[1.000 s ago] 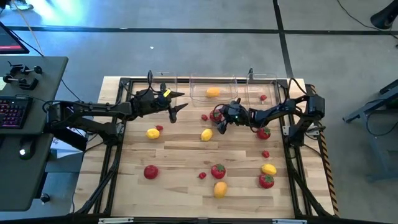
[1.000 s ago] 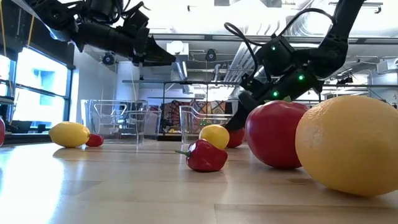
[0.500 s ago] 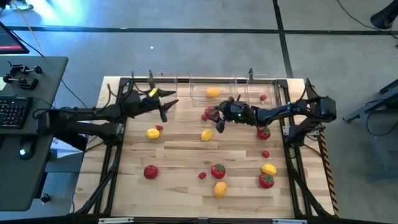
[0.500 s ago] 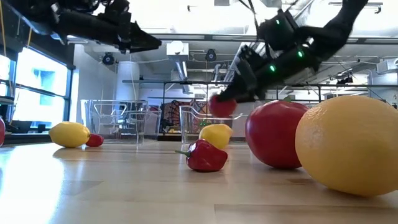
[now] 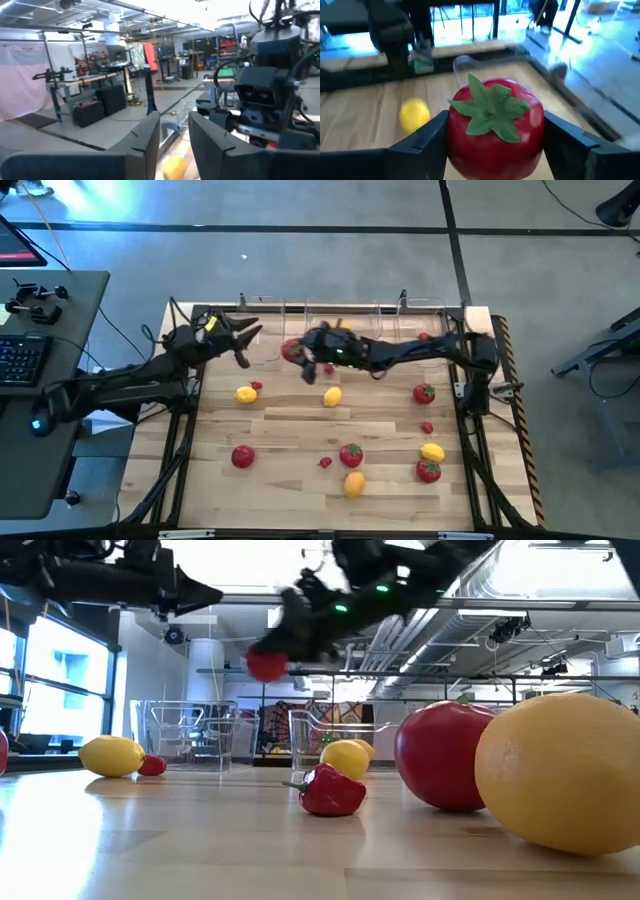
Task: Sort produce into baskets
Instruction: Put the red tomato into the left transparent bin
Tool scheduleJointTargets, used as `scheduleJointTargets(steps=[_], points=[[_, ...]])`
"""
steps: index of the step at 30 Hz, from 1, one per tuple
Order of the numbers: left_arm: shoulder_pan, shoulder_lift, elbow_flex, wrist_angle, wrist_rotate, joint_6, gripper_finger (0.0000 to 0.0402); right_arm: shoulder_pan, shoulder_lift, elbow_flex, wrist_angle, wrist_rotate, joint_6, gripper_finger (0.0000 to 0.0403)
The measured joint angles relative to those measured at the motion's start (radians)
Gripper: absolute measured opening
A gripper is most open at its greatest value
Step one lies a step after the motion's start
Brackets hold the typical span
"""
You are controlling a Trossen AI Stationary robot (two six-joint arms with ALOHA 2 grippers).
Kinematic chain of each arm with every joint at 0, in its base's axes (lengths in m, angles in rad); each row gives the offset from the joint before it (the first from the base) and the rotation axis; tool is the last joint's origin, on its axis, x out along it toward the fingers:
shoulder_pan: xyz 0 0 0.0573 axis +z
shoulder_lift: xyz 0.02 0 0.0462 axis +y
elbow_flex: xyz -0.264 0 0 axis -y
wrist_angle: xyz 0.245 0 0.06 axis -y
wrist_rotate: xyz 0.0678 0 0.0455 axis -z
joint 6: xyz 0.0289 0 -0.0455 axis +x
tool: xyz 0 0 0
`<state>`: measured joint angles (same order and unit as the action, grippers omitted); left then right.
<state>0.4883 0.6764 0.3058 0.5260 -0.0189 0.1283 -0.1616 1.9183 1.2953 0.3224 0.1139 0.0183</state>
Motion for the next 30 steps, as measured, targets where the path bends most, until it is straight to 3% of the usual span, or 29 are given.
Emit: scheduleJointTargets(steps=[10, 16, 20, 30], points=[[0.063, -0.166, 0.0, -0.141, -0.021, 0.013, 0.0062, -0.047, 0.363, 0.547, -0.297, -0.001, -0.019, 0.0243], [0.089, -0.239, 0.0, -0.205, -0.022, 0.007, 0.0051, -0.07, 0.514, 0.775, -0.443, -0.002, -0.004, 0.0243], [0.089, -0.263, 0.0, -0.221, -0.022, 0.006, 0.005, -0.085, 0.567, 0.846, -0.481, -0.017, 0.018, 0.0243], [0.089, -0.265, 0.0, -0.224, -0.019, 0.003, 0.005, -0.108, 0.592, 0.852, -0.513, -0.028, 0.034, 0.0246]])
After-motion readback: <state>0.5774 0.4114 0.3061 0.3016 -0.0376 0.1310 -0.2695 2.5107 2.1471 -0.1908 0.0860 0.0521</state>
